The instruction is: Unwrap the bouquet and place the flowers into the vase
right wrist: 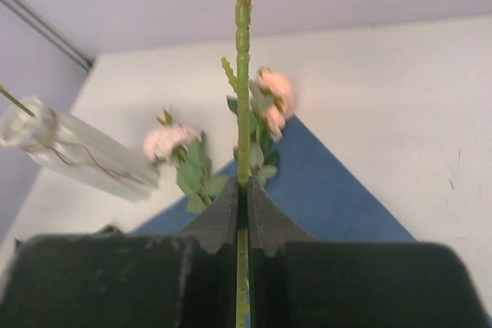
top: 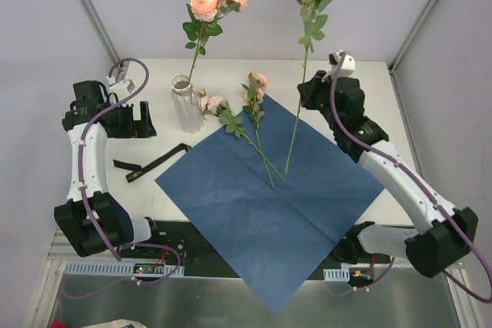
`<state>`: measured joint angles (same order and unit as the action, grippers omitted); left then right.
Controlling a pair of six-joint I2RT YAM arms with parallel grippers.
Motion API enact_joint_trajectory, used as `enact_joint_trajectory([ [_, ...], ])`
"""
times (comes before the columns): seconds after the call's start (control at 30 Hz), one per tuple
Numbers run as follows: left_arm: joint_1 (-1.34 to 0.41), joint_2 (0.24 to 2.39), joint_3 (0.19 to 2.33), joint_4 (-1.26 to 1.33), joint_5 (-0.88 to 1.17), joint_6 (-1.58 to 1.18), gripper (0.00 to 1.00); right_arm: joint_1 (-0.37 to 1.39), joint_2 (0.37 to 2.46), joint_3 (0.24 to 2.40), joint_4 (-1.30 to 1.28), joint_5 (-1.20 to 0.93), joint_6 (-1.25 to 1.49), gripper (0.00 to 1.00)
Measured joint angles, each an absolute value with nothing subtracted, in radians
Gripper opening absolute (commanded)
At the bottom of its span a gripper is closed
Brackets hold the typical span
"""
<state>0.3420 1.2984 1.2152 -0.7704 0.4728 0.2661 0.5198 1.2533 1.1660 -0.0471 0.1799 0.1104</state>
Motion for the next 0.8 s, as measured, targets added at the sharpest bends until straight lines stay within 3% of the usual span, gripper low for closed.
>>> enact_joint_trajectory([
  [0.13,0.342,1.29,1.226,-0.777,0.476,0.252,0.99,0.55,1.15,1.129,0.147,0.197,0.097,0.01],
  [0.3,0.342,1.288,1.239,-0.789,0.482,0.241,0.99,0.696,1.183,1.301,0.319,0.129,-0.027,0.01],
  [0.47,0.342,1.289,1.251,-0.793,0.485,0.22,0.99,0.858,1.329,1.541,0.473,-0.018,-0.195,0.01],
  [0.8,0.342,1.325,1.256,-0.795,0.488,0.194,0.99,1.016,1.717,1.738,0.737,-0.139,-0.493,0.01],
])
